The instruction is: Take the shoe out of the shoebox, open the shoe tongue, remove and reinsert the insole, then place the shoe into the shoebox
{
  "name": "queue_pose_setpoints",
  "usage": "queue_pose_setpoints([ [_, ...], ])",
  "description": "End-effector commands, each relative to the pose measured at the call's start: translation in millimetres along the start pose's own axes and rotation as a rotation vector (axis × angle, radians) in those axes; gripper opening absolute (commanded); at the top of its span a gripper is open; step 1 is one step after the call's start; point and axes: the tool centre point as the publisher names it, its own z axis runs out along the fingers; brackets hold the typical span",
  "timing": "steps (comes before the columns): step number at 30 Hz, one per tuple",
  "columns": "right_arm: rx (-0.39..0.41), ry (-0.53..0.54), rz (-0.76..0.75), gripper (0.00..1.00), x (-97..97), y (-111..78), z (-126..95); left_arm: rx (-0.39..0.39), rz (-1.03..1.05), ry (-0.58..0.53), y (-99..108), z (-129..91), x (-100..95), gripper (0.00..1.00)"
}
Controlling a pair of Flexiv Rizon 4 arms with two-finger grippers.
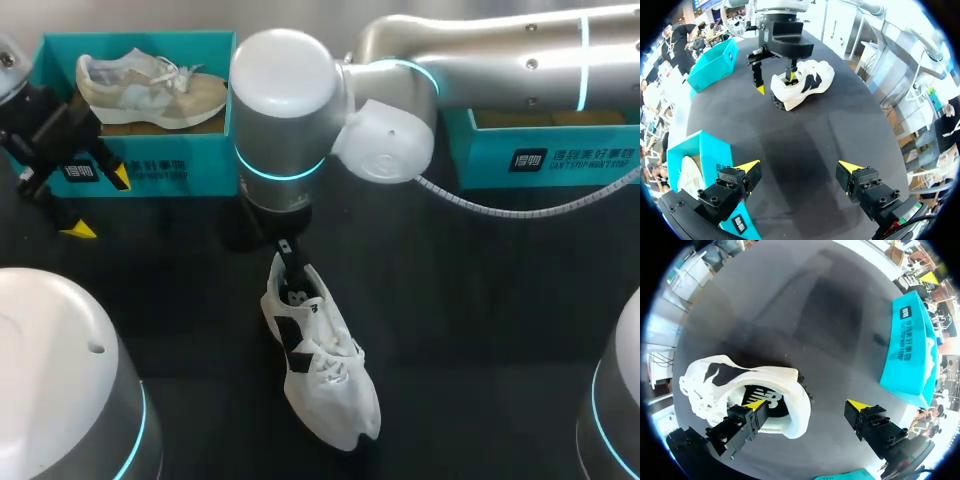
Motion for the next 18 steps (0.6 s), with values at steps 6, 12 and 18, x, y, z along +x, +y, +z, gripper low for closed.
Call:
queue_pose_setpoints([
  [6, -0.012, 0.036, 0.018, 1.00, -3.4, -3.5, 35.2, -0.002, 0.000, -0.001, 0.3, -0.3, 1.0, 1.00],
  [12, -0.020, 0.063, 0.043, 1.00, -1.0, -7.2, 51.9, -0.002, 0.000, -0.001, 0.3, -0.3, 1.0, 1.00],
  [18, -0.023, 0.070, 0.051, 0.95, -1.9, -8.9, 62.1, -0.002, 0.000, -0.001, 0.3, -0.3, 1.0, 1.00],
])
